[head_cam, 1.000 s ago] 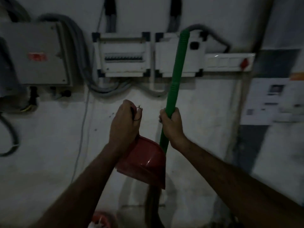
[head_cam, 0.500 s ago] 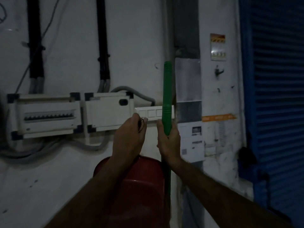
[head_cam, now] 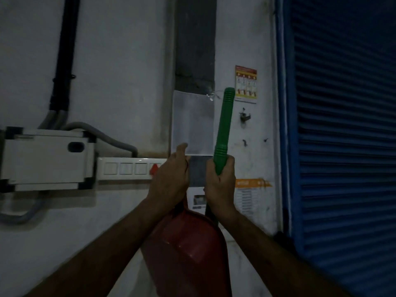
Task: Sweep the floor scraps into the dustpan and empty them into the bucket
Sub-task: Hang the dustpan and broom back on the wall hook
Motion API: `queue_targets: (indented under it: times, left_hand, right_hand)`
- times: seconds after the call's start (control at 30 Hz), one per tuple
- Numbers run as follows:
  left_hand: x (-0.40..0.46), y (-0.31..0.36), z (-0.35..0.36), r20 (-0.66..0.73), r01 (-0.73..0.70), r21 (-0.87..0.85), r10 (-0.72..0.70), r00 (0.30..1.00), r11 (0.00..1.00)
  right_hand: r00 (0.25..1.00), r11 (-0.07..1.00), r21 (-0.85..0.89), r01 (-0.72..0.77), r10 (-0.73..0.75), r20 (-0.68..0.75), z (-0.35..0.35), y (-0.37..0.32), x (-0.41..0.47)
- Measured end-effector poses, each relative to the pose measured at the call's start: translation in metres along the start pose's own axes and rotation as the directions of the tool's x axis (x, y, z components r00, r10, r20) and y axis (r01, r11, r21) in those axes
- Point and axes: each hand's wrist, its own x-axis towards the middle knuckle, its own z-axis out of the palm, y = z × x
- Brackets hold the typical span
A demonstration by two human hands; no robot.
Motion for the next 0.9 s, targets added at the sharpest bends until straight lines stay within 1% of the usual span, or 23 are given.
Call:
queue_targets:
  times: [0.13,0.23,0.33,0.47,0.57,0.67,0.83,0.9]
  left_hand:
    - [0.038,0.012,0.058,-0.014,0.013,0.055,-0.013,1.0,0.998]
    - [0.068,0.014,0.096,-0.011,-0.052,0.127,0.053,0.999,0.991]
    - [0.095,0.008,0.129,0.04,-0.106,0.187,0.1,0.994,0.977]
    - [0.129,-0.006,0.17,0.105,-0.088,0.181,0.07,0.992,0.979]
    - [0.147,-0.019,0.201,0.077,-0.072,0.138,0.062,0.995,0.988]
    - [0.158,-0.03,0.23,0.055,-0.076,0.169,0.068,0.996,0.983]
    - [0.182,-0.022,0.257,0.089,-0.17,0.279,0.151,0.985,0.945]
    - [0.199,-0.02,0.27,0.119,-0.16,0.281,0.131,0.984,0.946]
  right_hand:
    - [0.999,1.0,0.016,0.012,-0.013,0.045,-0.03,0.029,0.043]
    - [0.996,0.999,-0.021,0.031,-0.029,0.084,-0.043,0.058,0.075]
    - [0.995,0.997,-0.074,-0.001,0.008,0.102,-0.05,0.087,0.11]
    - [0.994,0.993,-0.118,0.008,0.005,0.105,-0.058,0.117,0.149]
    - [0.994,0.991,-0.137,0.007,0.007,0.106,-0.065,0.14,0.175]
    - [0.995,0.982,-0.189,-0.01,0.028,0.097,-0.073,0.162,0.202]
    - [0.992,0.993,-0.109,-0.039,0.051,0.117,-0.088,0.181,0.245]
    - [0.992,0.991,-0.129,-0.016,0.032,0.126,-0.088,0.193,0.265]
